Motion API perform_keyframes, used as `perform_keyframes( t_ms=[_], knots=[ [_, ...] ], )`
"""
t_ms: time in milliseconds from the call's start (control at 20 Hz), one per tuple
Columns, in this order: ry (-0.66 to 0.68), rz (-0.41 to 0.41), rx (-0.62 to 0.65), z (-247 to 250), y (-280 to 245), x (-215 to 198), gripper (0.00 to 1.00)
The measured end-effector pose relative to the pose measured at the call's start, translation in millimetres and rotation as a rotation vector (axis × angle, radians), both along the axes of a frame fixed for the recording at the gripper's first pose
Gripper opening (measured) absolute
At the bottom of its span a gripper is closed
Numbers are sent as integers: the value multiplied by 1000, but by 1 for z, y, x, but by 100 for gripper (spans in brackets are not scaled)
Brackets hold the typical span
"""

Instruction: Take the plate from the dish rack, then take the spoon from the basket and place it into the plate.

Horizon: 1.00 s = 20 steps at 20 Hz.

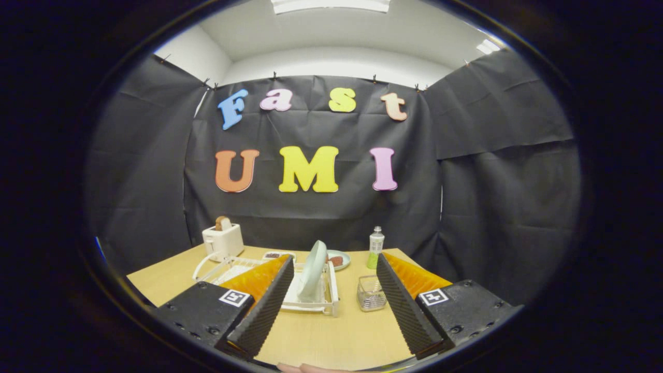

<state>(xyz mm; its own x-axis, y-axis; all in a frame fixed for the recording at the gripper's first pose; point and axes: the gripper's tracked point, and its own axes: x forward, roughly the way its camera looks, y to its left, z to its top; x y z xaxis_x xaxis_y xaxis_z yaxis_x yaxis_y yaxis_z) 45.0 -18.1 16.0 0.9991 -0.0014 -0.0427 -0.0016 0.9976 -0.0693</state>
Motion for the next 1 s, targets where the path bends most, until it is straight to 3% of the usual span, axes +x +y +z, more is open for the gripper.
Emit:
perform_keyframes(
  t_ms=[450, 1000],
  knots=[
    [227, 8, 12, 26, -16, 109, 100],
    [634, -2, -52, -16, 17, 234, 100]
  ],
)
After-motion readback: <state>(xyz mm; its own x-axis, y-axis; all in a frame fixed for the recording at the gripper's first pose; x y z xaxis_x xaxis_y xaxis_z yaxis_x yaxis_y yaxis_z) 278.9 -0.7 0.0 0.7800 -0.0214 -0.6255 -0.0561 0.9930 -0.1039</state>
